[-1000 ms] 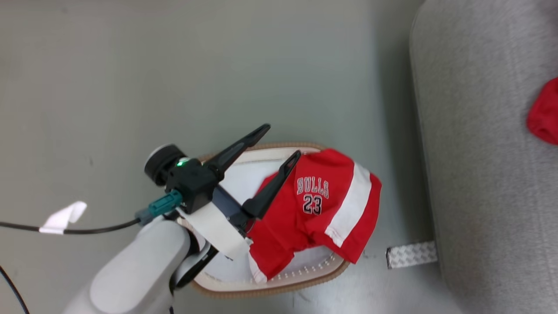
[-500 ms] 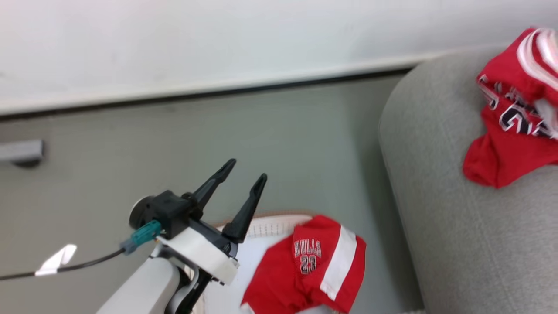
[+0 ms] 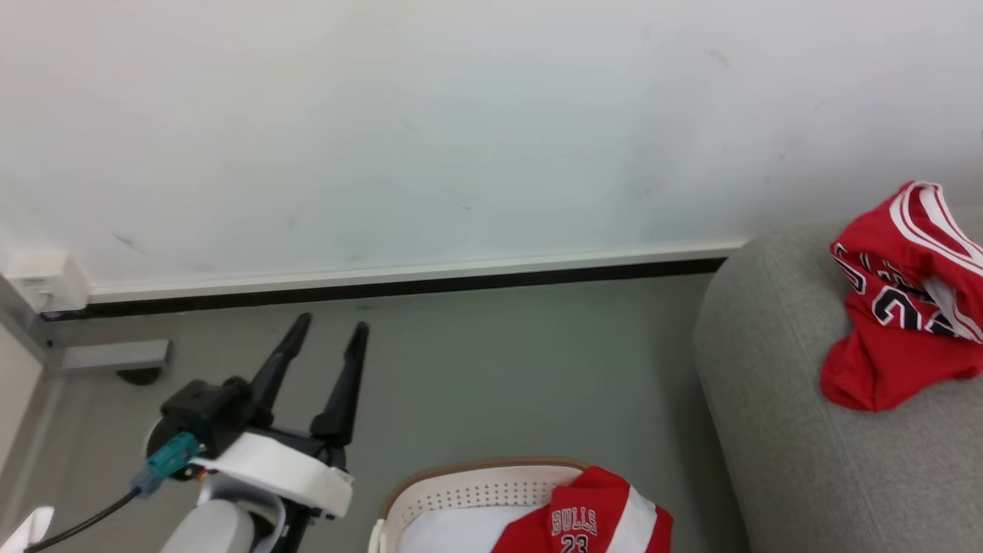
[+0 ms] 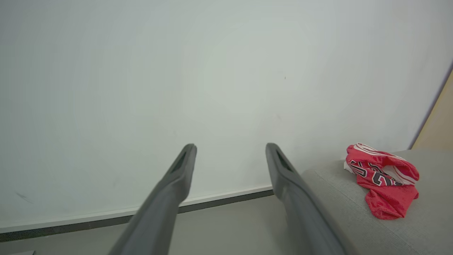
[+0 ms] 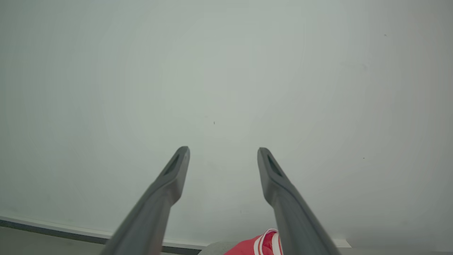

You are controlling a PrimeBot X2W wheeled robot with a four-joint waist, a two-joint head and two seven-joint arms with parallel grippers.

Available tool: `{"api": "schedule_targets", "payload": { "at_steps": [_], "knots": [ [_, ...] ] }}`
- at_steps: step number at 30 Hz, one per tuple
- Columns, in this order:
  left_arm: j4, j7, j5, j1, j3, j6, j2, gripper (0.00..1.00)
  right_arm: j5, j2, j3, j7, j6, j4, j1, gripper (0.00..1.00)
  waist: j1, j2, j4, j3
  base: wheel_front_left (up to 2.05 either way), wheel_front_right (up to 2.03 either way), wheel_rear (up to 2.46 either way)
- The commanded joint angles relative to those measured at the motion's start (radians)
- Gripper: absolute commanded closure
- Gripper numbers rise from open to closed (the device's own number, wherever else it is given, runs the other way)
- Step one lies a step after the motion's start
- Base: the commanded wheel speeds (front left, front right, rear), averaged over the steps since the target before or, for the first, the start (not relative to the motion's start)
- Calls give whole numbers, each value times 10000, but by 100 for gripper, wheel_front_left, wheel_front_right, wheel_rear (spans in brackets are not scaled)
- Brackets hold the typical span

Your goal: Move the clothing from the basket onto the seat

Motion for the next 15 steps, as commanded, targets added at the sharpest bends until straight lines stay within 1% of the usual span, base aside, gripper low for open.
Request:
{"api": "schedule_targets", "payload": {
  "at_steps": [1,4,8,10,12,14,15],
  "knots": [
    [-7,-3,184,323,305,48,-14,0,-122,243,-220,-277,-22,-295,529,0,3,0,346,-314,0,0,0],
    [-27,-3,280,851,995,75,-181,0,-616,864,-947,-1087,-22,-953,1778,0,3,0,593,-471,0,0,0],
    [-14,-3,551,1415,1691,65,-442,0,-1183,1699,-1575,-1720,-22,-1502,3205,0,3,0,791,-567,0,0,0],
    [-82,-3,630,1622,2122,-11,-669,0,-1741,1966,-1691,-1893,-22,-1757,3883,0,3,0,836,-586,0,0,0],
    [-110,-3,878,1921,2450,-68,-835,0,-1888,2540,-1773,-2032,-22,-2007,4557,0,3,0,864,-617,0,0,0],
    [-101,-3,1034,2206,2813,-116,-1016,0,-2275,2794,-1779,-2164,-23,-2161,5106,0,3,0,864,-626,0,0,0],
    [-55,-3,1159,2321,2970,-196,-1096,0,-2322,3023,-1711,-2208,-23,-2211,5374,0,3,0,851,-623,0,0,0]
  ]
}}
